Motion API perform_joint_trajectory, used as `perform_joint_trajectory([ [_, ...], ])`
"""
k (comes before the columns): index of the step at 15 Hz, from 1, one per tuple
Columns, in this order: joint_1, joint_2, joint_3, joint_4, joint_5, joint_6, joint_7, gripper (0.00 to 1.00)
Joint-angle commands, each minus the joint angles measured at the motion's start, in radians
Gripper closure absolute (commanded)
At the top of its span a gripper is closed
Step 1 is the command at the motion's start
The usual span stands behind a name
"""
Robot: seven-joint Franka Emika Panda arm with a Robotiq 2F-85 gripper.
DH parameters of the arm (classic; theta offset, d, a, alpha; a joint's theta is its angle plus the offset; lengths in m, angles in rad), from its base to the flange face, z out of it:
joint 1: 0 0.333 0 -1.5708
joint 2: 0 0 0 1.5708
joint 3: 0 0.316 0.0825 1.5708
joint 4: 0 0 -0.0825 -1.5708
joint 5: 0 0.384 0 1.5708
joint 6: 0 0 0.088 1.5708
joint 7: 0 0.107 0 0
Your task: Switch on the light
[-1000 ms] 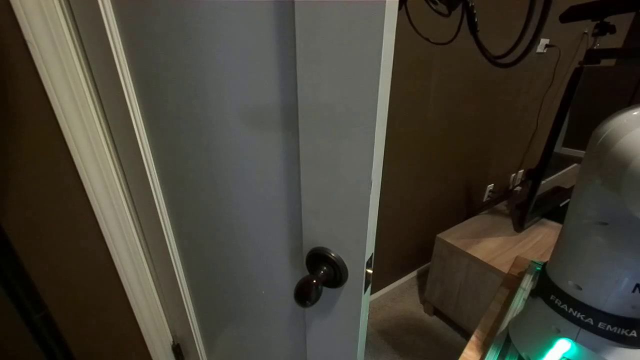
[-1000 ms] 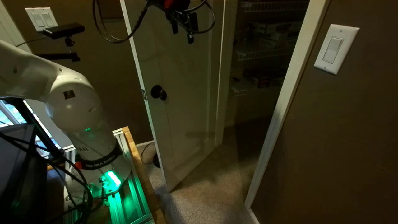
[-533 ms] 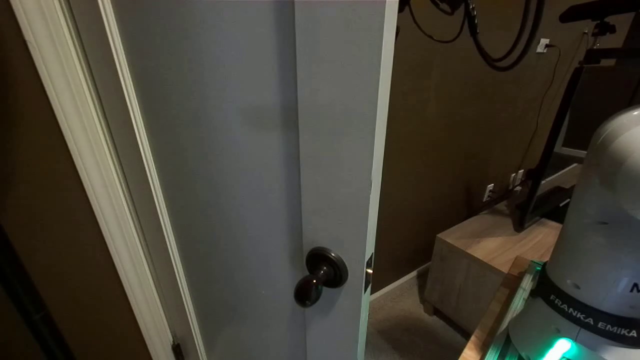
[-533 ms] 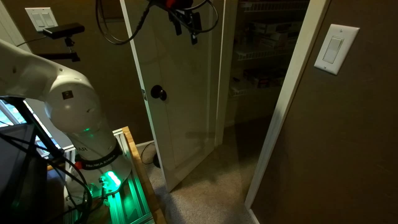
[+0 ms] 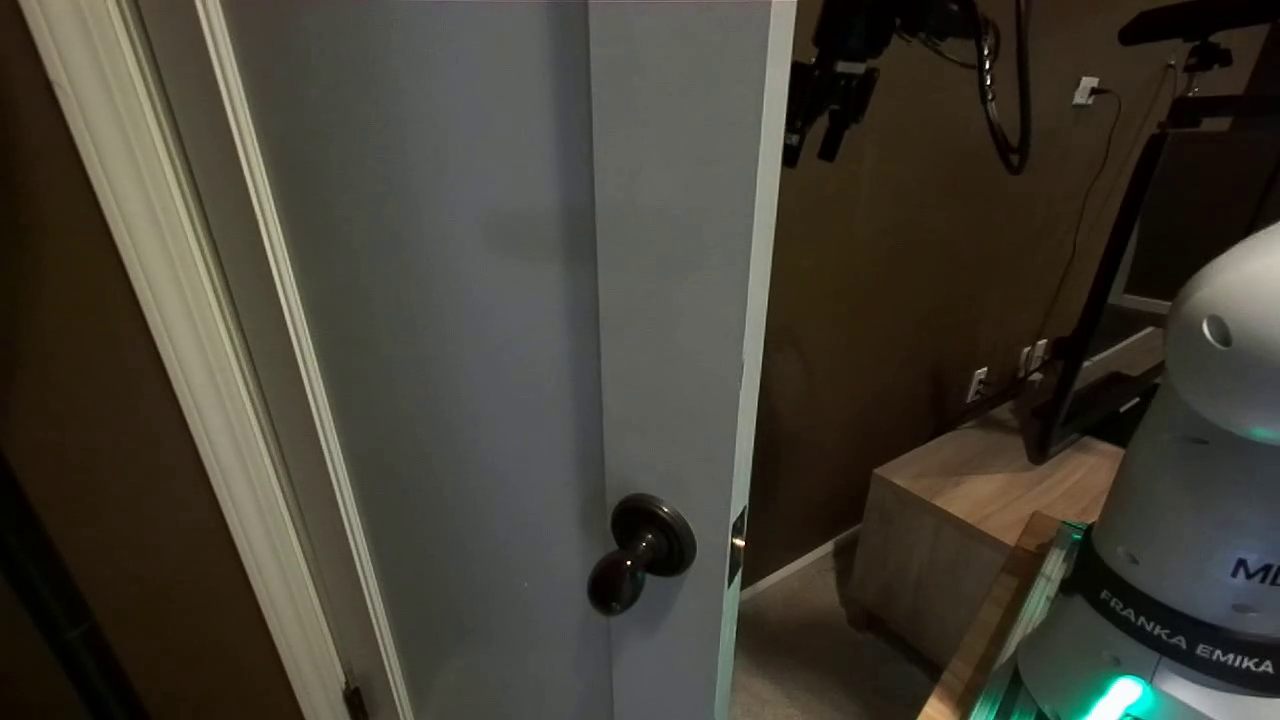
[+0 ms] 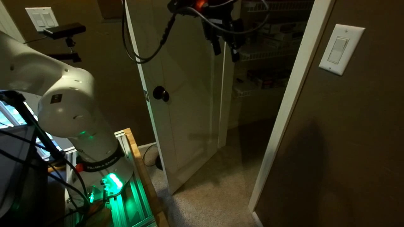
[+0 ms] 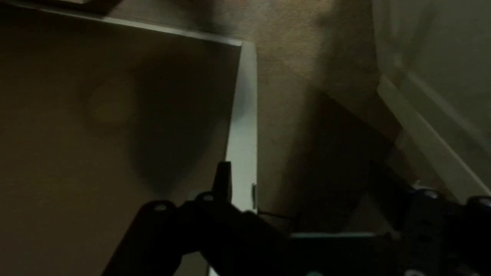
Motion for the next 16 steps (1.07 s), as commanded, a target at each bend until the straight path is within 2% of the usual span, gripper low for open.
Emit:
perform_joint_trajectory([
  [1,-0.073,0.065,-0.017,0.014,-0.135,0.185,-0.012,0.41],
  [6,-0.14,0.21,-0.002,0.059,-0.179,0.469,0.092,0.76],
  [9,-0.168,0.315,0.02,0.11,-0.175,0.584,0.167,0.95],
  [12,-0.194,0.413,0.047,0.183,-0.185,0.636,0.257,1.0],
  [16,-0.208,0.496,0.061,0.277,-0.219,0.652,0.361,0.96],
])
